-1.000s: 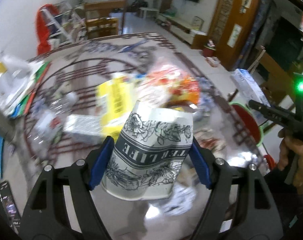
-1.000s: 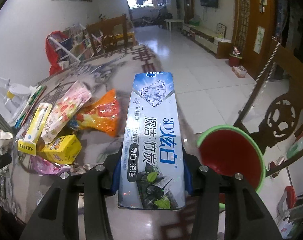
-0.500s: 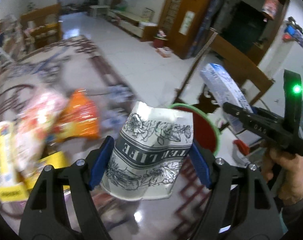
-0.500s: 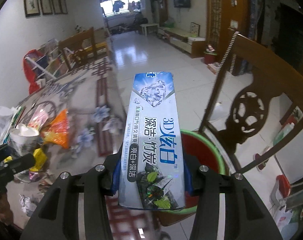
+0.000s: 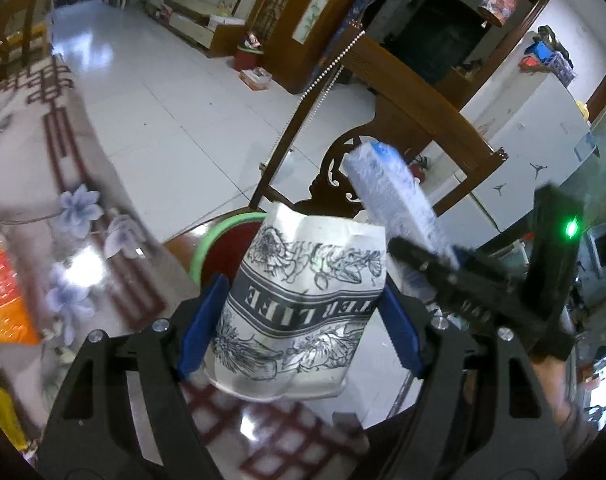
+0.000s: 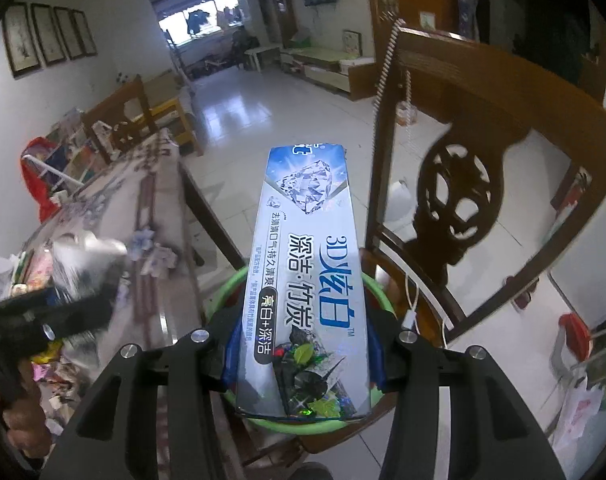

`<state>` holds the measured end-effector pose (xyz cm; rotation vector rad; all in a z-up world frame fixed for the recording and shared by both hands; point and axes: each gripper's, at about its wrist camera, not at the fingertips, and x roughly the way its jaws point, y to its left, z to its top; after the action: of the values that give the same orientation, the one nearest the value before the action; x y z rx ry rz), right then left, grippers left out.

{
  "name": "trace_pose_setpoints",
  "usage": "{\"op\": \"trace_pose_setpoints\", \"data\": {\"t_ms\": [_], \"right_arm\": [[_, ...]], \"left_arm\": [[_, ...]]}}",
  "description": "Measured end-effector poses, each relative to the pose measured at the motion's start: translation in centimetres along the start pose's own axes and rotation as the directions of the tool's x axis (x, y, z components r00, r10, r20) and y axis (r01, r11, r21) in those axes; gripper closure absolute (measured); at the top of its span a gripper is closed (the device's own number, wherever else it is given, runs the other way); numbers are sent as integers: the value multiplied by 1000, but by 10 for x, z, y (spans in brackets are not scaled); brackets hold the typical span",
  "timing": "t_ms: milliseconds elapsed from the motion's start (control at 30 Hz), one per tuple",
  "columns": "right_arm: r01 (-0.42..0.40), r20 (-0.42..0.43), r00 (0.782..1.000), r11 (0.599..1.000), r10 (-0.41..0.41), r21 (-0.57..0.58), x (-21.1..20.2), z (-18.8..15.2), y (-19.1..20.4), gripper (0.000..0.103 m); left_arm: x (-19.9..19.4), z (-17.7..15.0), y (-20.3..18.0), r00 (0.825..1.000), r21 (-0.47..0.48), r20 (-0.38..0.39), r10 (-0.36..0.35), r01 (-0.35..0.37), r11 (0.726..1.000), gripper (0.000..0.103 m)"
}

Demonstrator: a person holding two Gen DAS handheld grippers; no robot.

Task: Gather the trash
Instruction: 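Carry the toothpaste box and paper cup to the red bin and release both, then move both open tools back over the trash on the table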

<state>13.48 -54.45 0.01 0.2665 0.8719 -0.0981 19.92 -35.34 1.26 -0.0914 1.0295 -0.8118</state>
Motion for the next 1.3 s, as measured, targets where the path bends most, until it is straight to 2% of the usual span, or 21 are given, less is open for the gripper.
{"op": "trace_pose_setpoints", "data": {"t_ms": [133, 333, 433, 833, 900, 967, 1100, 1167, 1300], "right_arm": [[-37, -33, 999, 998, 39, 58, 12, -9, -11, 57], [-60, -47, 997, 996, 63, 63, 17, -11, -8, 57], [-63, -50, 997, 996, 66, 67, 18, -11, -7, 57], [-39, -75, 996, 998, 43, 51, 25, -11, -5, 56], [-34, -83, 996, 998, 38, 43, 27, -12, -4, 54], [-42, -89, 995, 998, 47, 51, 29, -11, -4, 38], [-33, -67, 997, 999, 35, 39, 26, -10, -2, 26], [-31, -66, 997, 999, 33, 37, 26, -11, -1, 25], [-15, -66, 998, 1000, 16, 22, 27, -10, 2, 15]], "left_arm": [[18, 10, 4, 999, -36, -32, -28, 27, 999, 31], [35, 16, 4, 998, -50, -62, -25, 22, 999, 30], [41, 19, 7, 997, -81, -66, -38, 33, 996, 30], [57, 24, 4, 995, -76, -93, -35, 28, 997, 30], [61, 27, 2, 995, -77, -92, -33, 26, 997, 28], [60, 29, 2, 996, -85, -81, -26, 19, 996, 12], [49, 31, 2, 999, -75, -44, -11, 8, 997, 6], [46, 31, 6, 999, -95, -40, -17, 13, 995, 6], [37, 30, 12, 999, -105, -34, -6, 2, 994, 6]]}}
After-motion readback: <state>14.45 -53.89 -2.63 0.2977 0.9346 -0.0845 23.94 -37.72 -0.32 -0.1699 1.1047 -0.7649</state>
